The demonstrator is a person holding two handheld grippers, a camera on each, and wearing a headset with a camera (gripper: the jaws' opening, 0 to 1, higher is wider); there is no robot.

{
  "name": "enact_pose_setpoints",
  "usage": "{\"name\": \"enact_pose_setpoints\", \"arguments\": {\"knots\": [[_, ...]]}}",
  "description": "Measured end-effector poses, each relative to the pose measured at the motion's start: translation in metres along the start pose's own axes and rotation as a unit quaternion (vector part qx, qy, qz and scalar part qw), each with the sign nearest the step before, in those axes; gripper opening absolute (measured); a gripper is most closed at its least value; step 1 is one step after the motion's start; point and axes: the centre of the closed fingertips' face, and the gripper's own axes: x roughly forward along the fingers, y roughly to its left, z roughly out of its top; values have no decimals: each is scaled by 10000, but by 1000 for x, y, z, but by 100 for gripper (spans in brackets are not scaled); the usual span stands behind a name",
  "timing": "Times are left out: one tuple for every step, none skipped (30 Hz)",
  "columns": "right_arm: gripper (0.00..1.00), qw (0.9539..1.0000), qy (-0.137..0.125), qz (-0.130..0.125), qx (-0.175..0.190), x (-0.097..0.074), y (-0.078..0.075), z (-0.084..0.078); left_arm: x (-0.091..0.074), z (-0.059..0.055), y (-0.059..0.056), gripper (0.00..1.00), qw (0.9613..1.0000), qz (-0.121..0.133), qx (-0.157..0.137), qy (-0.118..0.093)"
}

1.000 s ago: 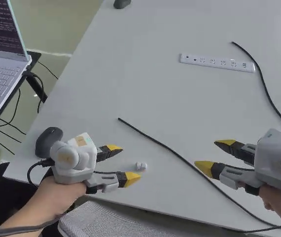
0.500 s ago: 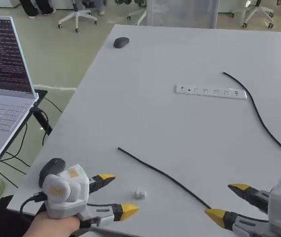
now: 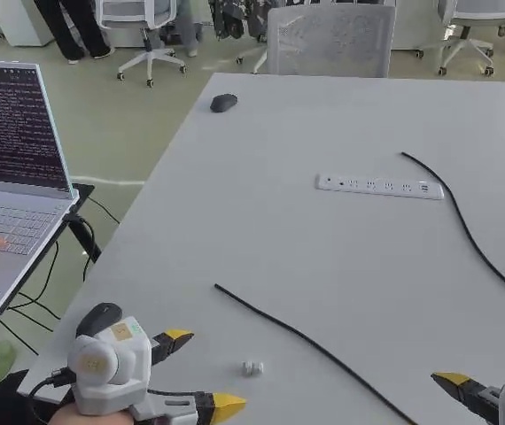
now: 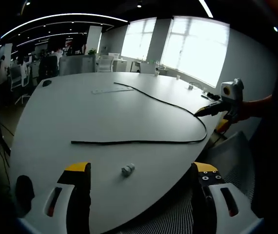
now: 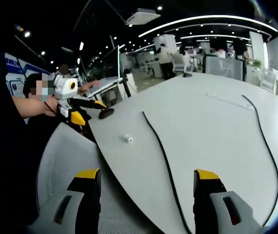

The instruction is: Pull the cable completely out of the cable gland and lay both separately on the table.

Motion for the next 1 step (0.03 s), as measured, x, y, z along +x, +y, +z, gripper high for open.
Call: {"name": "enact_pose_setpoints", "arguments": {"knots": [[79,10000,8,29,-33,0,1,0,0,0,0,85,10000,6,0,9]]}}
